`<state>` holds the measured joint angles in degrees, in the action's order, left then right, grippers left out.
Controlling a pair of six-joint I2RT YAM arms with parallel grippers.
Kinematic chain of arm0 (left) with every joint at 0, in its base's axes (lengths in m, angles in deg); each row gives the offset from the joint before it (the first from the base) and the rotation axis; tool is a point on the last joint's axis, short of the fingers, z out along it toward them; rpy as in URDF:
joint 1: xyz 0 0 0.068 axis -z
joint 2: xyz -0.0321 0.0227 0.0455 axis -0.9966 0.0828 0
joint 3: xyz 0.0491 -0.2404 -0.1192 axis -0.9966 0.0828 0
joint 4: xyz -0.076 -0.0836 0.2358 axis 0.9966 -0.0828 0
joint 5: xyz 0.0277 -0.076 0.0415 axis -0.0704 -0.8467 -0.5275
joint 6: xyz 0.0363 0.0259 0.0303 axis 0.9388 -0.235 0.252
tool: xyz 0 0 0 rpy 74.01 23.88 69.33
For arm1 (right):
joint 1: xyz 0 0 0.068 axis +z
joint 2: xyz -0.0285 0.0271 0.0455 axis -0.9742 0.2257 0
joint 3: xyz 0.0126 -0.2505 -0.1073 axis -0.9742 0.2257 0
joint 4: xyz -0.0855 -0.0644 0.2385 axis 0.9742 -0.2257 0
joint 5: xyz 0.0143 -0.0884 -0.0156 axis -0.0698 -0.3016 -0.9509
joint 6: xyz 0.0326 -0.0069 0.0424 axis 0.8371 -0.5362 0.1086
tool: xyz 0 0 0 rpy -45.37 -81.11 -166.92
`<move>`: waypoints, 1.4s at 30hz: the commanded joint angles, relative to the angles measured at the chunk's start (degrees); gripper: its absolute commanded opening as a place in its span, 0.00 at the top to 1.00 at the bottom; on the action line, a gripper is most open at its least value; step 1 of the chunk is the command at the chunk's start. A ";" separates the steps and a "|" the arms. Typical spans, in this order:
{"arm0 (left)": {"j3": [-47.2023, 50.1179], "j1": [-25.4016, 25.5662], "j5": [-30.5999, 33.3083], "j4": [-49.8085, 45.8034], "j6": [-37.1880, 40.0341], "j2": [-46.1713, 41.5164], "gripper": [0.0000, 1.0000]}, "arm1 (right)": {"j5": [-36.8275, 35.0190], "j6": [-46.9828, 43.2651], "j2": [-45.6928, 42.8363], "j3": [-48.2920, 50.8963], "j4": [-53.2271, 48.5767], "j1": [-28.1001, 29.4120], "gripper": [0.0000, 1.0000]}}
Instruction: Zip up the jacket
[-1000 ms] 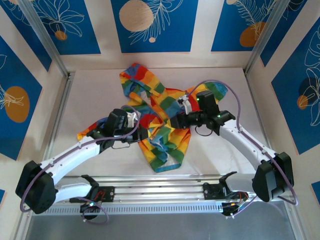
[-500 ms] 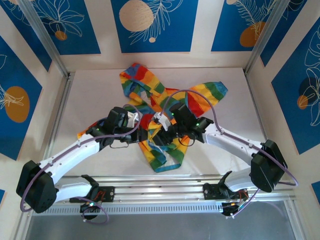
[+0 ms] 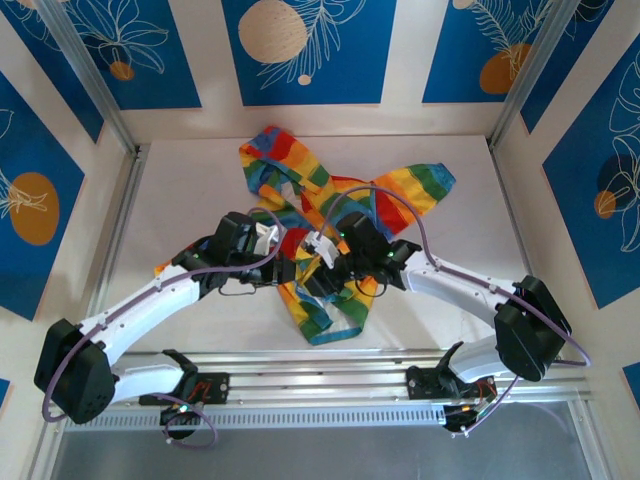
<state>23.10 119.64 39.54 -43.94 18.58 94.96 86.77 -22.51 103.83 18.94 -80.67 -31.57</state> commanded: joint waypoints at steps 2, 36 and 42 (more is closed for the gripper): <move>-2.08 -0.87 -2.45 -0.83 2.02 -0.51 1.00 | -1.28 -3.52 1.20 0.63 0.93 0.88 0.71; -4.29 -2.14 -2.45 -8.59 7.35 -1.45 1.00 | -12.73 -3.04 -2.07 2.75 0.34 2.13 1.00; -4.65 -2.14 -2.31 -9.31 8.12 -1.23 1.00 | -12.46 -1.79 -2.15 2.90 0.74 0.91 1.00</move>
<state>20.49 118.35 38.29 -50.87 25.09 94.83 76.74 -25.74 102.01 21.87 -76.91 -29.63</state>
